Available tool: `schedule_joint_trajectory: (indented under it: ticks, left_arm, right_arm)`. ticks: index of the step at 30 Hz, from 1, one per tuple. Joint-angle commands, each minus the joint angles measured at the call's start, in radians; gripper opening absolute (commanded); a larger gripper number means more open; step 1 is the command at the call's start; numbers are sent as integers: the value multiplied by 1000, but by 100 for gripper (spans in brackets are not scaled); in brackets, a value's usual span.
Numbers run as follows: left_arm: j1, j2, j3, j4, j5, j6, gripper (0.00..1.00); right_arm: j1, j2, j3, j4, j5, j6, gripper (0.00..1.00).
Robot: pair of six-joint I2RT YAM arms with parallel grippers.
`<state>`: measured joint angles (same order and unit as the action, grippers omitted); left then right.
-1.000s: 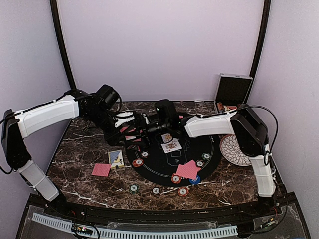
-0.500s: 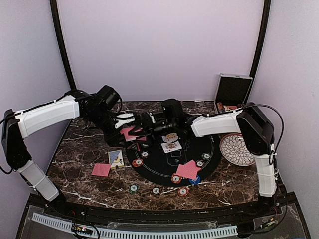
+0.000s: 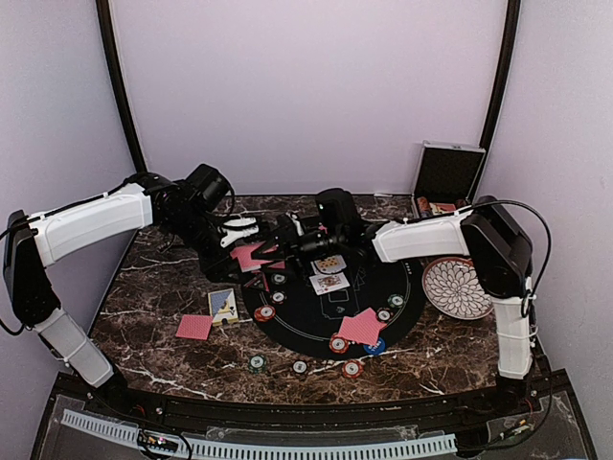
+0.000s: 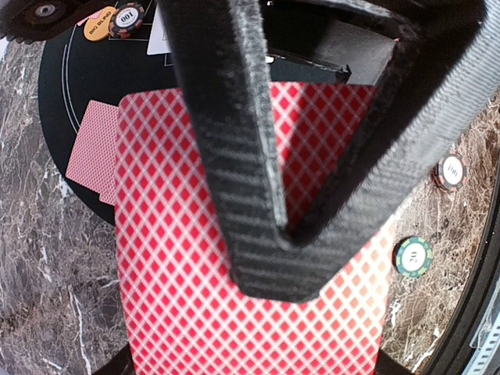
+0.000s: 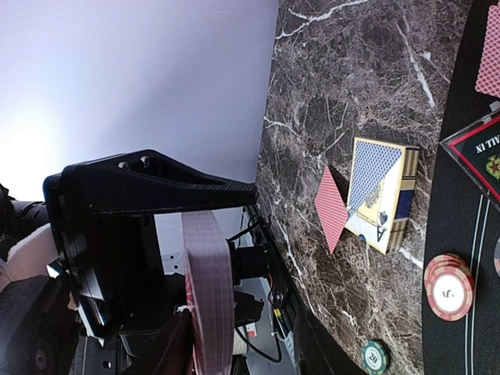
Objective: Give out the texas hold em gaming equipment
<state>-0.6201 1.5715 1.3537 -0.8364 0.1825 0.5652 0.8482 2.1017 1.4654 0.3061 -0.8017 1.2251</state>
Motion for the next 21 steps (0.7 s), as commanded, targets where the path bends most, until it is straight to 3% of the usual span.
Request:
schedule_joint_trajectory:
  ticks: [1,13,21]
  left_arm:
    - [2,-43,-6,10,9,5,0]
    - [1,-53,-25,18,0,7,0]
    - [1,-51,-24,19,-4,8,0]
  right_arm:
    - [-8,-45,-14,4,10,-4,41]
    - [-20,-113,-35,-24,17,-13,13]
    - [-25,-140,-60,-42,19,-20,2]
